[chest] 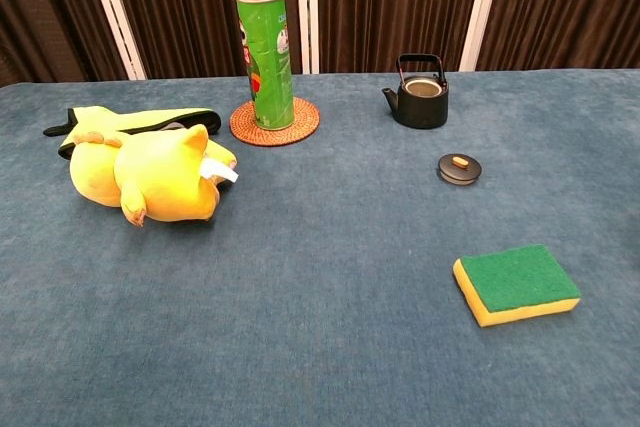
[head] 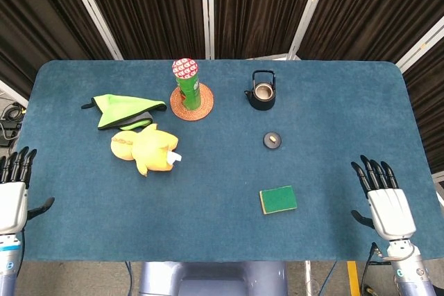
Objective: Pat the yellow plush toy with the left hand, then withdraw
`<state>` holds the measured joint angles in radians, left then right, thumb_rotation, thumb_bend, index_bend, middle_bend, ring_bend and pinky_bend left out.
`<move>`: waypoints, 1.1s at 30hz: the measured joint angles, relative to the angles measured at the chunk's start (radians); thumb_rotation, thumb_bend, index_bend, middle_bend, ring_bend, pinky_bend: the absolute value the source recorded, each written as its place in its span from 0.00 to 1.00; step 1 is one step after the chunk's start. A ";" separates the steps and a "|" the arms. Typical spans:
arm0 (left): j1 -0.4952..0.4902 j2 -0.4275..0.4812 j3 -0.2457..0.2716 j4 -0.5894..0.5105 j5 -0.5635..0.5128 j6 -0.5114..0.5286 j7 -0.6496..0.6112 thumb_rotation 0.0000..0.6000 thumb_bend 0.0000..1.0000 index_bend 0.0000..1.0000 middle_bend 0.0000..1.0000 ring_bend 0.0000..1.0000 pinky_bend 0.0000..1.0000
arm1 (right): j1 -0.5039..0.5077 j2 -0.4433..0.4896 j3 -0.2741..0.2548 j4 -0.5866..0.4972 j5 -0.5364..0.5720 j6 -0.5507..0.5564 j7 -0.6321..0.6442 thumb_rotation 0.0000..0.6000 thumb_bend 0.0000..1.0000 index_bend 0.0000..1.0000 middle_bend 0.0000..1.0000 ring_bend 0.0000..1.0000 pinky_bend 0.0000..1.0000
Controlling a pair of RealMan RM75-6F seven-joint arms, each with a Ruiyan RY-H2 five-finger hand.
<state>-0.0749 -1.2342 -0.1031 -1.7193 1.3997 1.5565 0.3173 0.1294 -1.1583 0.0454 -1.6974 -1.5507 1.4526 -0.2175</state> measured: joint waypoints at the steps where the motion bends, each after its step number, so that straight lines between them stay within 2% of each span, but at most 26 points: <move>1: 0.000 -0.001 0.000 0.001 0.000 -0.001 0.000 1.00 0.14 0.00 0.00 0.00 0.00 | 0.000 0.000 -0.001 0.000 0.000 -0.001 0.000 1.00 0.12 0.00 0.00 0.00 0.00; 6: -0.004 -0.007 -0.001 0.006 -0.002 -0.006 0.000 1.00 0.15 0.00 0.00 0.00 0.00 | -0.002 0.003 -0.003 -0.002 -0.002 0.000 0.002 1.00 0.12 0.00 0.00 0.00 0.00; 8: -0.007 -0.009 -0.001 0.010 -0.001 -0.009 0.000 1.00 0.18 0.00 0.00 0.00 0.00 | -0.004 0.005 -0.004 -0.004 -0.006 0.005 0.004 1.00 0.12 0.00 0.00 0.00 0.00; 10: -0.012 -0.012 -0.002 0.015 -0.001 -0.015 -0.002 1.00 0.34 0.00 0.00 0.00 0.00 | -0.004 0.006 -0.003 -0.004 -0.006 0.005 0.005 1.00 0.12 0.00 0.00 0.00 0.00; 12: -0.019 -0.014 -0.008 0.020 -0.003 -0.024 -0.010 1.00 0.62 0.00 0.00 0.00 0.00 | -0.003 0.007 -0.003 -0.005 -0.003 0.002 0.005 1.00 0.12 0.00 0.00 0.00 0.00; 14: -0.027 -0.016 -0.013 0.026 -0.005 -0.034 -0.021 1.00 0.79 0.00 0.00 0.00 0.00 | -0.003 0.006 -0.003 -0.004 0.000 -0.001 0.005 1.00 0.12 0.00 0.00 0.00 0.00; 16: -0.040 -0.018 -0.021 0.039 -0.009 -0.051 -0.030 1.00 0.91 0.00 0.00 0.00 0.00 | -0.003 0.006 -0.002 -0.005 0.002 -0.001 0.005 1.00 0.12 0.00 0.00 0.00 0.00; 18: -0.059 -0.021 -0.030 0.056 -0.012 -0.075 -0.035 1.00 0.99 0.00 0.00 0.00 0.00 | -0.003 0.006 0.000 -0.004 0.005 -0.001 0.007 1.00 0.12 0.00 0.00 0.00 0.00; 23: -0.112 -0.040 -0.046 0.116 0.005 -0.121 -0.048 1.00 1.00 0.00 0.00 0.00 0.00 | -0.004 0.008 0.003 -0.006 0.009 0.003 0.013 1.00 0.12 0.00 0.00 0.00 0.00; 33: -0.254 -0.145 -0.072 0.300 0.036 -0.255 -0.074 1.00 1.00 0.00 0.00 0.00 0.00 | -0.005 0.011 0.008 -0.005 0.014 0.005 0.028 1.00 0.12 0.00 0.00 0.00 0.00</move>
<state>-0.3289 -1.3791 -0.1747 -1.4198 1.4352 1.3013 0.2431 0.1247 -1.1471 0.0539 -1.7022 -1.5364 1.4578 -0.1893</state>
